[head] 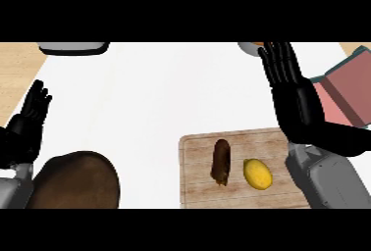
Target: Pick the lemon from the cutting board and place it in the cardboard box
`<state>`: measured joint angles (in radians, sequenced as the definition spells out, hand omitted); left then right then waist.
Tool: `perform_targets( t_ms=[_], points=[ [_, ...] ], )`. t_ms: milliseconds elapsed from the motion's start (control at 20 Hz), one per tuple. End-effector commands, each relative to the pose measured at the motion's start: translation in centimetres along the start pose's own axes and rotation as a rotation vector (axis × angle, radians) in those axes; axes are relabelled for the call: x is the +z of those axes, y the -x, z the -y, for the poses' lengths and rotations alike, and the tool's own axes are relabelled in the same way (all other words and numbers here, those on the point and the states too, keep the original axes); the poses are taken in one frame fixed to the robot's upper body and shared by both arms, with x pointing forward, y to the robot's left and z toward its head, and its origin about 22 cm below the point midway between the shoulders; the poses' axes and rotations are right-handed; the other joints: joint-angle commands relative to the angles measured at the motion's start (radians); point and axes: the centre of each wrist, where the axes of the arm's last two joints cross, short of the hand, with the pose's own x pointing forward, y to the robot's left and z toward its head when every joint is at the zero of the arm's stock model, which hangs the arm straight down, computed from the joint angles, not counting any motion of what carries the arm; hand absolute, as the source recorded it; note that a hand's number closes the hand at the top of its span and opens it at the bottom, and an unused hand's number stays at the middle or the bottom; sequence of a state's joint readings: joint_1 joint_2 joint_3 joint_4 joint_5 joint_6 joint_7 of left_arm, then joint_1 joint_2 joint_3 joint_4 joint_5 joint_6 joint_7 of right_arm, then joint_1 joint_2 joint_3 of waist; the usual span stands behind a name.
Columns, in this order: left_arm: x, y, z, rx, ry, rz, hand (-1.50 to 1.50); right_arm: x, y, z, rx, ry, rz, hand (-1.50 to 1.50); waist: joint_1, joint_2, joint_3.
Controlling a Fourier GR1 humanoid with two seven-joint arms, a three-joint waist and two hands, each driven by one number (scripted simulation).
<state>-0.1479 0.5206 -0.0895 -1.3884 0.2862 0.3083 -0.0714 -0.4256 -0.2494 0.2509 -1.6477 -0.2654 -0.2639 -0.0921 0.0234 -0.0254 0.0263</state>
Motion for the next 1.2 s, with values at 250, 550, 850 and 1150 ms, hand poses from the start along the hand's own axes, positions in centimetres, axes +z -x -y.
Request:
perform_targets(
  t_ms=[250,550,850,1150],
  points=[
    [-0.7,-4.1,1.9,-0.147,0.33,0.257,0.0,0.2,-7.7,9.2,0.179,-0.204,0.077,-1.5,-0.1,0.016,-0.024],
    [-0.4,-4.2,3.6,-0.096,0.441,0.242,0.0,4.9,-4.7,18.1,0.484,-0.326,-0.017,-1.5,-0.049,0.029,-0.024],
    [-0.1,-4.8,6.0,-0.082,0.467,0.234,0.0,4.8,-5.8,17.5,0.725,-0.573,0.092,-1.5,-0.036,0.024,-0.025],
    [-0.2,-4.6,5.6,-0.09,0.467,0.244,0.0,5.1,-8.1,14.5,0.975,-0.79,-0.059,-1.5,-0.038,0.022,-0.028]
  ],
)
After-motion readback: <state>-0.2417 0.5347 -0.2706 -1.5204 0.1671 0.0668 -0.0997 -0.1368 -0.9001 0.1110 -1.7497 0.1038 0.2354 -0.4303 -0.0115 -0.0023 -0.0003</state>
